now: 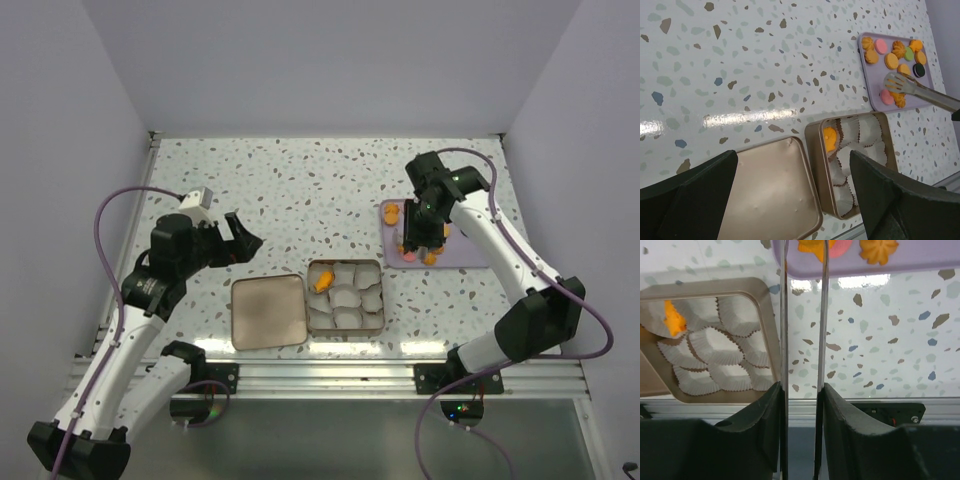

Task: Pack the cookies

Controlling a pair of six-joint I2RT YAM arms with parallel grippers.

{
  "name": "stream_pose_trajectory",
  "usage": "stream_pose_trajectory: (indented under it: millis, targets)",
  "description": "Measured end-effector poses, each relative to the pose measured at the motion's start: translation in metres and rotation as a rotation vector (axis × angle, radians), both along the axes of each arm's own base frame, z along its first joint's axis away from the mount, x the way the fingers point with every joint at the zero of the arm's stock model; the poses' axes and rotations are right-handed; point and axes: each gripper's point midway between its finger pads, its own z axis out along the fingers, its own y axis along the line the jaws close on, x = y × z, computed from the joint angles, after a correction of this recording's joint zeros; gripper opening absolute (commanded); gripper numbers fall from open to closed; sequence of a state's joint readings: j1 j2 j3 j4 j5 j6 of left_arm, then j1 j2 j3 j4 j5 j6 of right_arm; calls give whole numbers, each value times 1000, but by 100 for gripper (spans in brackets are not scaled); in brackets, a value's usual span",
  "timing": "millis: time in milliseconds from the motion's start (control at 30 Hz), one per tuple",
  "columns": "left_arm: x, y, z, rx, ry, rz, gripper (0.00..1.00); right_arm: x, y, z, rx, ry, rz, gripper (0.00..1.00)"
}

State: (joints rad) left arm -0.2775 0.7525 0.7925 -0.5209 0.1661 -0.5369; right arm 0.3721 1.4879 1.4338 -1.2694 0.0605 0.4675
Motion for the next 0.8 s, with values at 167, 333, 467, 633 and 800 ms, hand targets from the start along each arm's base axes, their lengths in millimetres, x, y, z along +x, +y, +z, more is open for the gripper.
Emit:
stream_pose_trajectory:
  millis: [167, 333, 467, 633, 800]
  targets:
    - [2, 1, -3, 12, 7, 6, 100, 10, 15, 25, 41, -72, 30, 23]
    - [4, 7, -6, 29, 11, 35, 100, -6, 50, 30, 87, -70, 121, 22]
    - [3, 9, -4, 32, 5, 45, 100, -27, 80, 38, 158, -64, 184, 22]
    - [0, 10, 0, 23, -9, 53, 100, -45, 97, 51, 236, -80, 207, 22]
    - [-1, 10, 3, 18, -19, 53, 100, -59, 109, 49, 258, -66, 227, 22]
